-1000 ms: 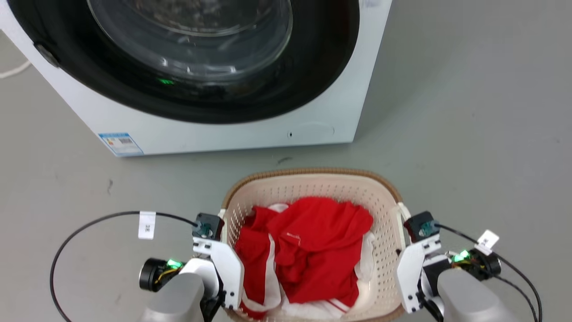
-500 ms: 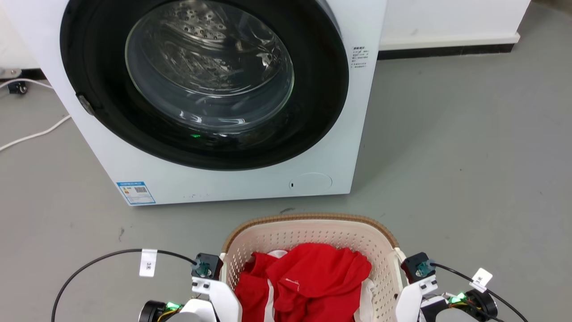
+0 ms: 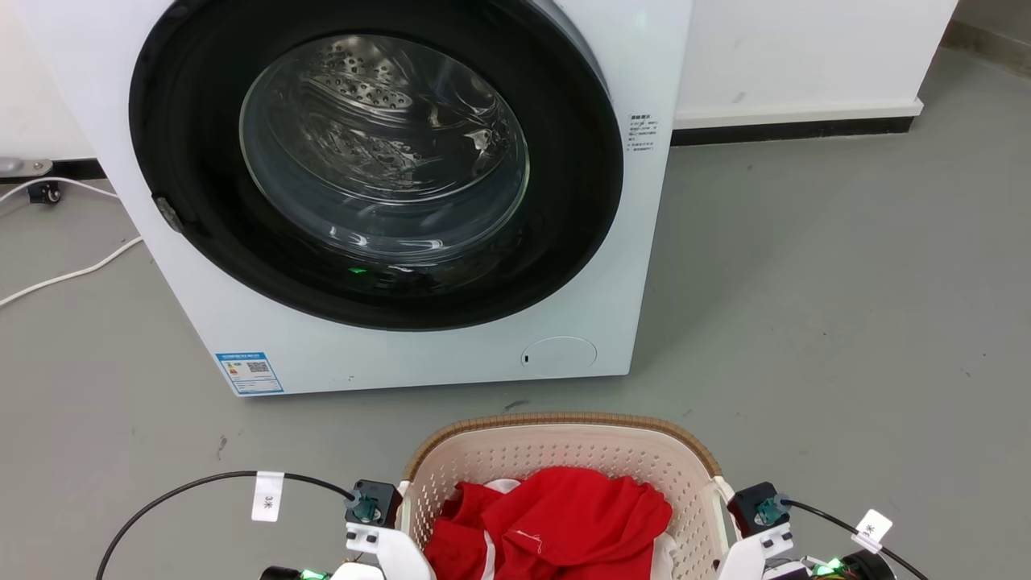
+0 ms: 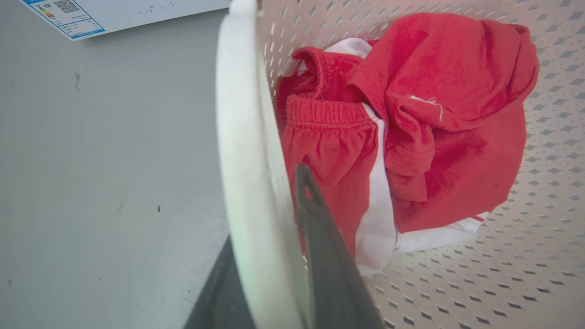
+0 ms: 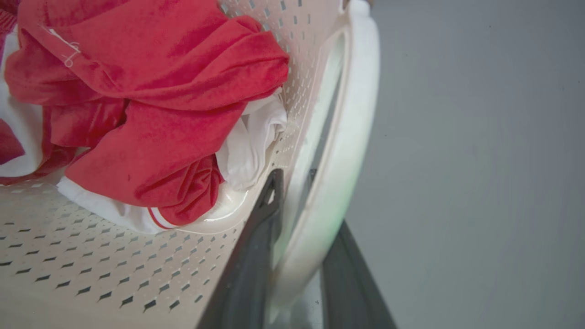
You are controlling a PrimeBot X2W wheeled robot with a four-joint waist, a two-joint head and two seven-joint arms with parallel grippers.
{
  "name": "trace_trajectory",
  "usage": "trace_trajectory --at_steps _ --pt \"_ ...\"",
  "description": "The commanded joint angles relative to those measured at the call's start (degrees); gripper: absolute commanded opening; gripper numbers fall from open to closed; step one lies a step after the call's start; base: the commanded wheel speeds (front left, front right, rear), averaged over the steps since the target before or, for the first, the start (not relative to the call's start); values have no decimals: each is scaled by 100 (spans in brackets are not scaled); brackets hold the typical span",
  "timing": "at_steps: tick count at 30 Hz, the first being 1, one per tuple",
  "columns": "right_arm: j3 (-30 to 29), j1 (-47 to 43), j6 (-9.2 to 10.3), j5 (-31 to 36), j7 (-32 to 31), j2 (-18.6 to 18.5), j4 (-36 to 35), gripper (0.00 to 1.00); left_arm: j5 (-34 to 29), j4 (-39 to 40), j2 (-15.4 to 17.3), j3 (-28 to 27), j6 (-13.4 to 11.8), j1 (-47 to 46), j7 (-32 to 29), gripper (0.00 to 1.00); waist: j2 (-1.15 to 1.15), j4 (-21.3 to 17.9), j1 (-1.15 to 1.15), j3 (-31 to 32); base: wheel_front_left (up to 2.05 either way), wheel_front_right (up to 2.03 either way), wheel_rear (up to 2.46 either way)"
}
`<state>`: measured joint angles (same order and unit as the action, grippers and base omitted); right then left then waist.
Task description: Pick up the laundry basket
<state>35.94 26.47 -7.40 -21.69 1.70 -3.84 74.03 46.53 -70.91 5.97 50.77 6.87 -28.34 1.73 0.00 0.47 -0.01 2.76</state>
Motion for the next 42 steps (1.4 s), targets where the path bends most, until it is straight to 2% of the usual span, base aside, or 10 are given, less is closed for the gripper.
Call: trace_trajectory --at_steps 1,42 --pt "49 -42 -16 8 10 11 -37 0 6 56 -72 42 105 11 52 0 0 -5 1 4 0 0 0" --pt "330 -56 -16 -367 -42 -53 -36 0 761 -48 -24 706 105 -41 93 0 0 -27 1 46 0 0 0"
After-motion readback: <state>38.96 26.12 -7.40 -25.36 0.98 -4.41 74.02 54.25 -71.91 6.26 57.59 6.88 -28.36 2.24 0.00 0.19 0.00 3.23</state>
